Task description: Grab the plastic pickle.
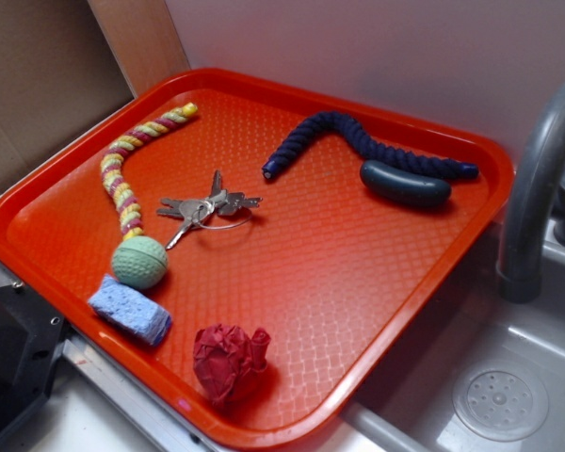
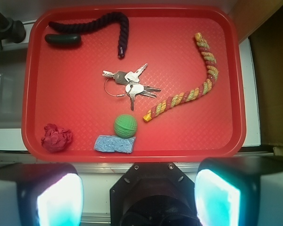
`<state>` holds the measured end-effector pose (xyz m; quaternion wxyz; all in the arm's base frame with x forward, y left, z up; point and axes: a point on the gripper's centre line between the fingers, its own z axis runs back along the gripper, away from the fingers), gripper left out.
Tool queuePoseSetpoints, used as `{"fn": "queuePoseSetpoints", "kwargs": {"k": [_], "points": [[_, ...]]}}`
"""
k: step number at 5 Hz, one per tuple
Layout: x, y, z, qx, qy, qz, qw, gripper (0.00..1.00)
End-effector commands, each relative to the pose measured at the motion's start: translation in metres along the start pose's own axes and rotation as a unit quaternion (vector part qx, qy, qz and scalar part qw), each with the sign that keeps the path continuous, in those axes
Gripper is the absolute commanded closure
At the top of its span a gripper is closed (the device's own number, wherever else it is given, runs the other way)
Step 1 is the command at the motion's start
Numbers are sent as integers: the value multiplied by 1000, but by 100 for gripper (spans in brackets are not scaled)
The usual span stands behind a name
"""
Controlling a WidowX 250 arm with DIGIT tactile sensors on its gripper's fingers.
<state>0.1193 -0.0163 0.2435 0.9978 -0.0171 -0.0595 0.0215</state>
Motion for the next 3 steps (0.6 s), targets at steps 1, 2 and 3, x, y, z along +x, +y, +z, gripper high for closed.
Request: {"fn": "queuePoseSetpoints", "kwargs": {"k": [1,2,3], "points": [[0,0,0,0,0,0,1000,0],[39,-18,-21,12,-18,-109,994,0],[76,-32,-57,12,-79,-163,983,0]]}}
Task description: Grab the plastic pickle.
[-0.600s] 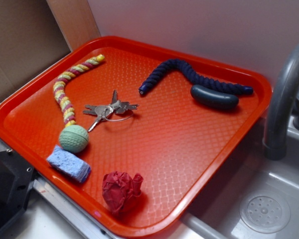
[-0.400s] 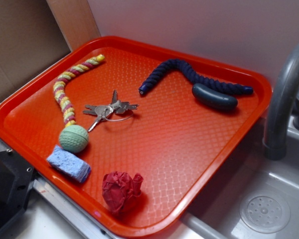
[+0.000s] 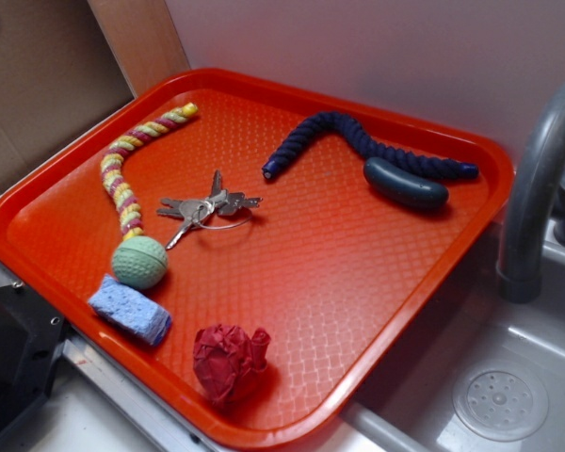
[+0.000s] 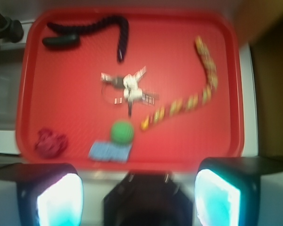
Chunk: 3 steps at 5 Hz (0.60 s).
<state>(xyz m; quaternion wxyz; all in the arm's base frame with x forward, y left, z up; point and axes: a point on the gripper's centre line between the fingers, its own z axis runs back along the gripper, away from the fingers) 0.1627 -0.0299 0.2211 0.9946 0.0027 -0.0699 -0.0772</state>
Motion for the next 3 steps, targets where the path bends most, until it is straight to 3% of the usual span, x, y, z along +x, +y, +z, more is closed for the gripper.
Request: {"fn": "queuePoseSetpoints", "kwargs": {"k": [1,2,3], "points": [[41,-6,-48,-4,-120,-13,993,0],[50,-10,-57,-42,-91,129,987,0],[56,-22,-75,-85,0,274,958,0]]}}
